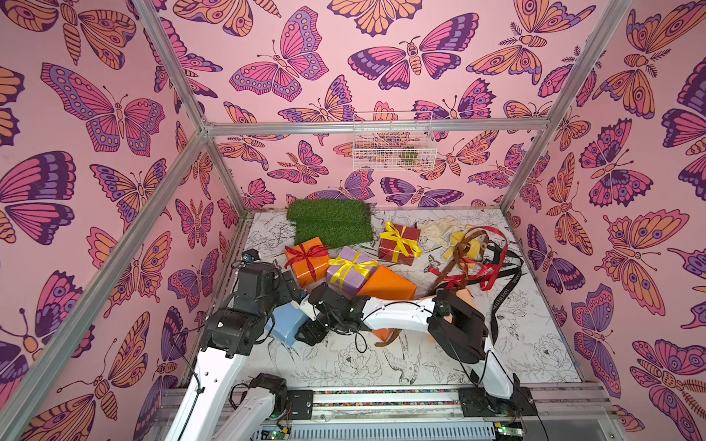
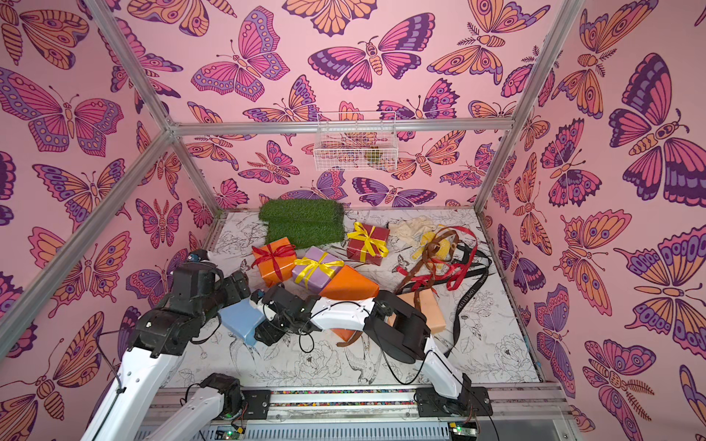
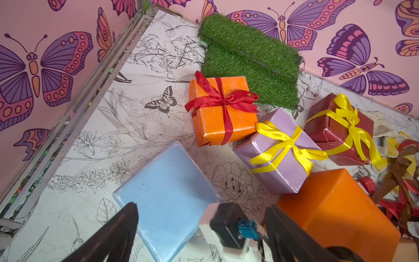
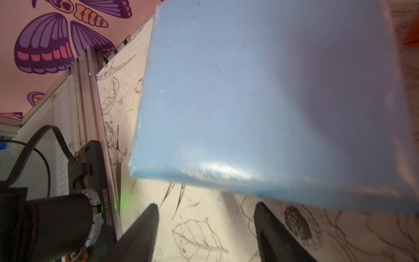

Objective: Untie the ribbon bows on the gift boxes
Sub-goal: Move the gift box to the center of the board.

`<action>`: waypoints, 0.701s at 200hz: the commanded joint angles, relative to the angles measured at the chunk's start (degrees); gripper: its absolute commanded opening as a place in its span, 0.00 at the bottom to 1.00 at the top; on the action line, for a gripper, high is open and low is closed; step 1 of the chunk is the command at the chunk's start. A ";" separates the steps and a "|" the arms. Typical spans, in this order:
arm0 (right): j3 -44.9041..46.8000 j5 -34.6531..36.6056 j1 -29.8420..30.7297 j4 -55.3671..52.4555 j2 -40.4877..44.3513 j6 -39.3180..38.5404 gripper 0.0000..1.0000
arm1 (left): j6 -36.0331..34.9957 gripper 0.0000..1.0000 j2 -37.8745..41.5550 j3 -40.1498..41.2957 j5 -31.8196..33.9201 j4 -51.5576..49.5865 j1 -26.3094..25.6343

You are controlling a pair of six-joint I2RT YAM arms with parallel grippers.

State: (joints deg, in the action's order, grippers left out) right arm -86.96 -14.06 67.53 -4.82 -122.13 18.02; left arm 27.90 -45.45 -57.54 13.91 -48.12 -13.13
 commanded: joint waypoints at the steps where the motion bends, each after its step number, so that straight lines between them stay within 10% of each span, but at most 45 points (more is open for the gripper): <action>1: 7.22 2.03 -0.94 -3.62 12.81 -2.60 0.70 | -3.01 0.89 -1.50 -0.70 -2.90 1.95 0.30; 70: 26.38 6.64 -19.28 -16.04 48.28 -3.90 0.74 | -7.06 0.85 -4.64 7.46 -25.16 17.19 -4.84; 140: 25.57 -7.67 -39.64 -18.66 39.92 -8.86 0.70 | -0.26 0.86 -10.11 8.74 -17.84 17.66 -20.16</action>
State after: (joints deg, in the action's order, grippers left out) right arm -60.10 -16.19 30.02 -21.37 -80.44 11.14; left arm 23.64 -54.85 -50.17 -6.20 -31.75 -31.27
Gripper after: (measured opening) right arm 0.697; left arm 0.856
